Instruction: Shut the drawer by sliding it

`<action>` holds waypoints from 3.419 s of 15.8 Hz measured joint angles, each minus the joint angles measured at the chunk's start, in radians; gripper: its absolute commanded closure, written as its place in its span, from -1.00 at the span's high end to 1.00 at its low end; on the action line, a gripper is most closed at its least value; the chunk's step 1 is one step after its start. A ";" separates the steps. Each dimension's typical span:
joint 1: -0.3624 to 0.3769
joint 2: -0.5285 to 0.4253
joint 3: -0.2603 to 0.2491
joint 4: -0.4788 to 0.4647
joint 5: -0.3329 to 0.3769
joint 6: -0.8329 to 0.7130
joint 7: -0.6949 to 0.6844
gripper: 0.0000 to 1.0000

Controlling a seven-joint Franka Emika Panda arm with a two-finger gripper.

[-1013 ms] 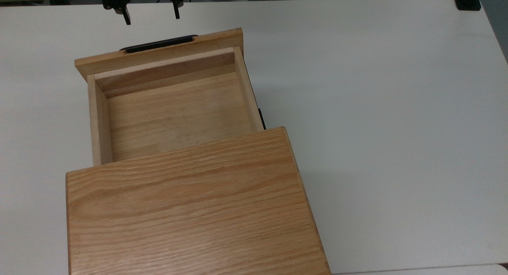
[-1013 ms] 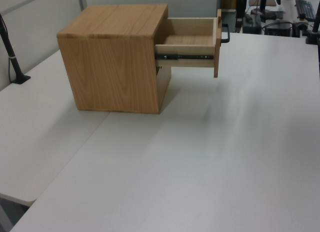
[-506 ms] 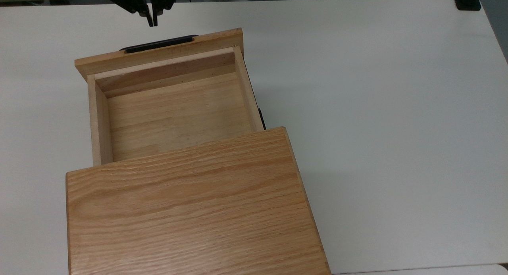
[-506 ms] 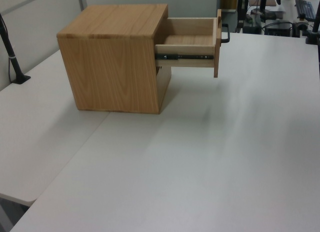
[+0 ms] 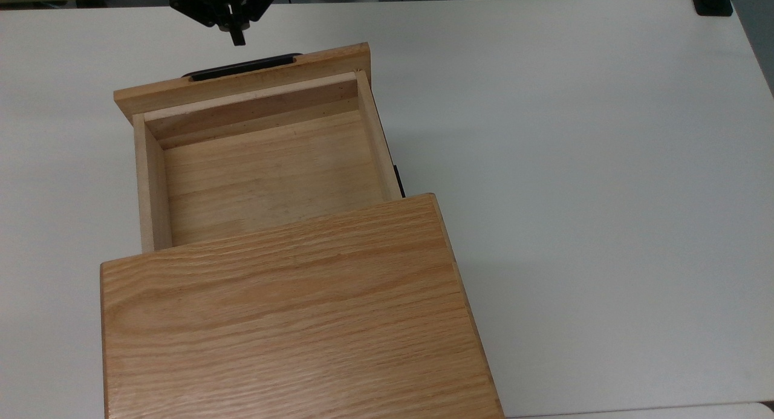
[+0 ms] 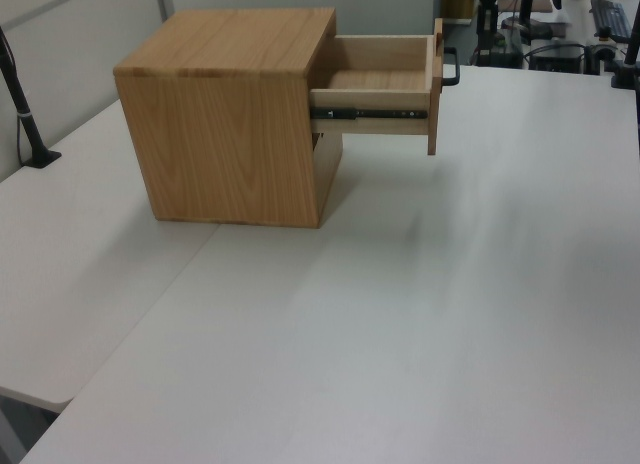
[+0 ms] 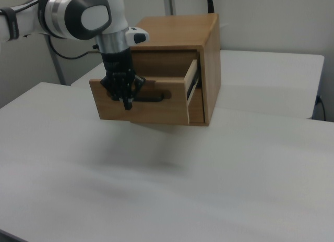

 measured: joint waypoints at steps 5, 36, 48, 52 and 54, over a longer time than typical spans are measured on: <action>0.005 0.033 0.003 -0.003 0.000 0.068 0.095 -0.98; 0.123 0.414 0.017 0.338 -0.132 0.570 0.420 -1.00; 0.120 0.329 0.019 0.318 -0.160 0.315 0.445 -1.00; 0.118 0.238 0.026 0.263 -0.106 0.134 0.445 -1.00; 0.107 0.173 0.026 0.230 -0.064 0.049 0.445 -1.00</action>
